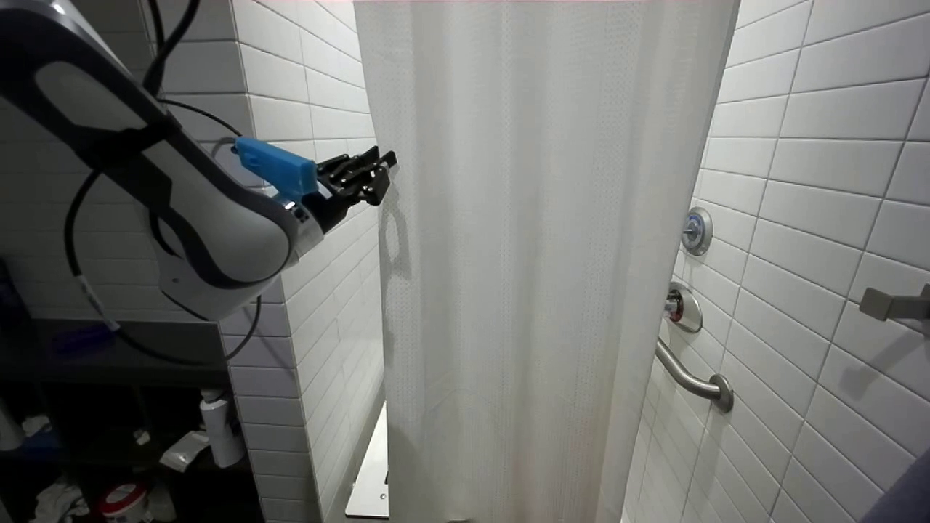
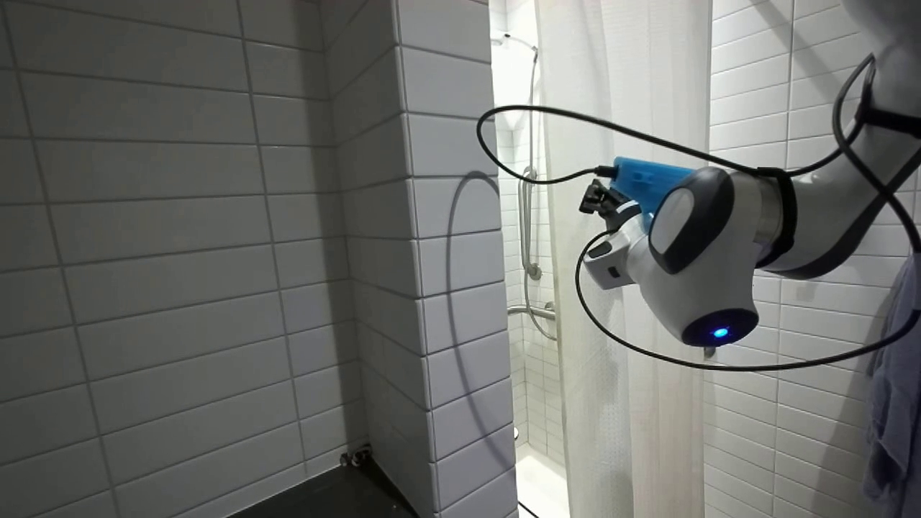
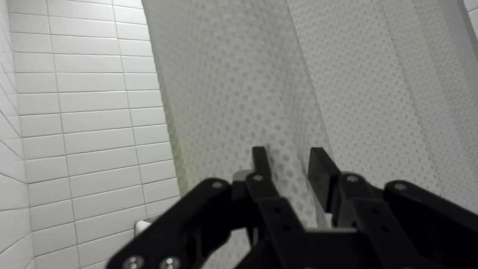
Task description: Close the shower curtain
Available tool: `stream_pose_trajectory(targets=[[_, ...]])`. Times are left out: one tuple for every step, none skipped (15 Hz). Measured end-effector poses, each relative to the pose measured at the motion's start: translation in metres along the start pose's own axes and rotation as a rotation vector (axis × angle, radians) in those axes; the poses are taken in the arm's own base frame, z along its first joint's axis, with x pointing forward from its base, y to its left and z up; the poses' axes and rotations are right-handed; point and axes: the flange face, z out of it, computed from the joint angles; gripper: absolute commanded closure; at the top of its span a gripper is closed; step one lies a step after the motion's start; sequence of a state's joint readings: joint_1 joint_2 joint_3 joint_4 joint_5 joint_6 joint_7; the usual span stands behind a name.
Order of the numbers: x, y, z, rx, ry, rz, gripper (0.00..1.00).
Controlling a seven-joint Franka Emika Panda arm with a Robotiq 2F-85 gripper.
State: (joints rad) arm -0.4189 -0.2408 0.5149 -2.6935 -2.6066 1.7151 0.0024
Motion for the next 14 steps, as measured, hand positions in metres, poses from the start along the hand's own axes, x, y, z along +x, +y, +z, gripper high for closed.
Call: stream_pose_trajectory(targets=[[-0.0002,-0.0005,0.0013,0.002,-0.001,-0.001,1.00],[-0.0004,-0.0005,0.0024,0.002,0.000,-0.001,1.00],[-0.0005,-0.0002,0.0034,0.003,0.000,-0.002,1.00],[-0.0007,-0.0001,0.0043,0.003,-0.001,-0.002,1.00],[-0.0008,-0.0001,0.0049,0.003,-0.001,-0.002,1.00],[-0.0007,-0.0005,0.0055,0.004,-0.001,-0.003,1.00],[-0.0007,-0.0012,0.0060,0.006,-0.001,-0.004,1.00],[-0.0008,-0.0022,0.0067,0.008,-0.001,-0.006,1.00],[-0.0008,-0.0033,0.0073,0.011,-0.001,-0.007,1.00],[-0.0009,-0.0046,0.0079,0.013,-0.002,-0.008,1.00],[-0.0009,-0.0055,0.0084,0.015,-0.002,-0.009,1.00],[-0.0009,-0.0054,0.0087,0.015,-0.001,-0.009,1.00],[-0.0007,-0.0034,0.0086,0.012,0.002,-0.007,1.00],[-0.0005,0.0003,0.0085,0.005,0.007,-0.005,1.00]])
